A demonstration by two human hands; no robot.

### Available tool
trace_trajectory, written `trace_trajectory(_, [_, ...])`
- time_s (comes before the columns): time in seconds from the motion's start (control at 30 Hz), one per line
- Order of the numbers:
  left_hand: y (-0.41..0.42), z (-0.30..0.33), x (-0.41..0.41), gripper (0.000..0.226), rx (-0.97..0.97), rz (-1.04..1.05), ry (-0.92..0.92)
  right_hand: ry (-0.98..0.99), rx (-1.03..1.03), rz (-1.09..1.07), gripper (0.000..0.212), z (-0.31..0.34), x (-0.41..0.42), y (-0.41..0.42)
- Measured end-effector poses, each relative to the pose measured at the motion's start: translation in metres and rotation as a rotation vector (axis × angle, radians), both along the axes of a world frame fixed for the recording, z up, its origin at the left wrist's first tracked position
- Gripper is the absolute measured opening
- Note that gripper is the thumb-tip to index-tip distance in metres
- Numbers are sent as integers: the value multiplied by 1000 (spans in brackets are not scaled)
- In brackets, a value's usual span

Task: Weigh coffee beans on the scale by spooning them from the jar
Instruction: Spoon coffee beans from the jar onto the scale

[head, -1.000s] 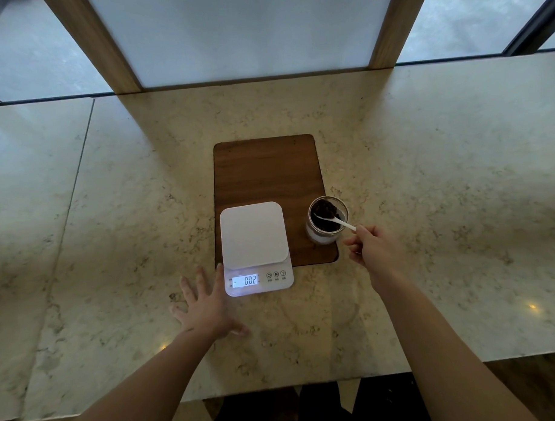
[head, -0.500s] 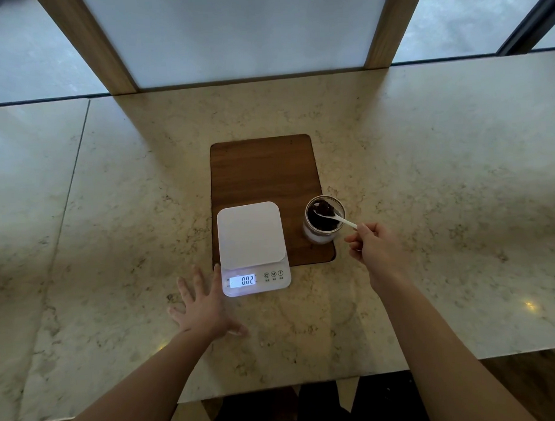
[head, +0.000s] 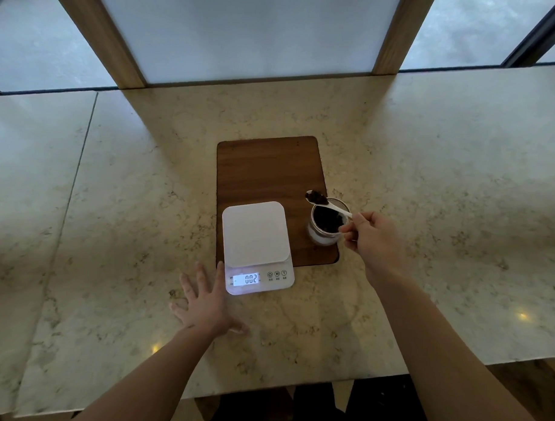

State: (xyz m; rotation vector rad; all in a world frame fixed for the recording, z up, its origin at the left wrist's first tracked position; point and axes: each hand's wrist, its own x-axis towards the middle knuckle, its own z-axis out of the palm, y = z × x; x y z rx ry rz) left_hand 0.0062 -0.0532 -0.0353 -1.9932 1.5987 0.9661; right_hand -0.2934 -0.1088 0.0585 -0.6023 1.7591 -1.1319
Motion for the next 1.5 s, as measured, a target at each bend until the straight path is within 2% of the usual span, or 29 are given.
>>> trace_trajectory(0.53, [1,-4,2,164,-15,21,21,24,43,157,21,-23,70,1])
trace_trajectory(0.97, [2,-5,2,162,-10,24,31,102,172,193,19,-60,100,3])
trace_trajectory(1.3, [1,-3,1,162,-7,28,24,150,132,203,19,-62,102,2])
trace_trajectory(1.5, [1,0,1,164,-4,24,34,248,24,230,21,-62,100,6])
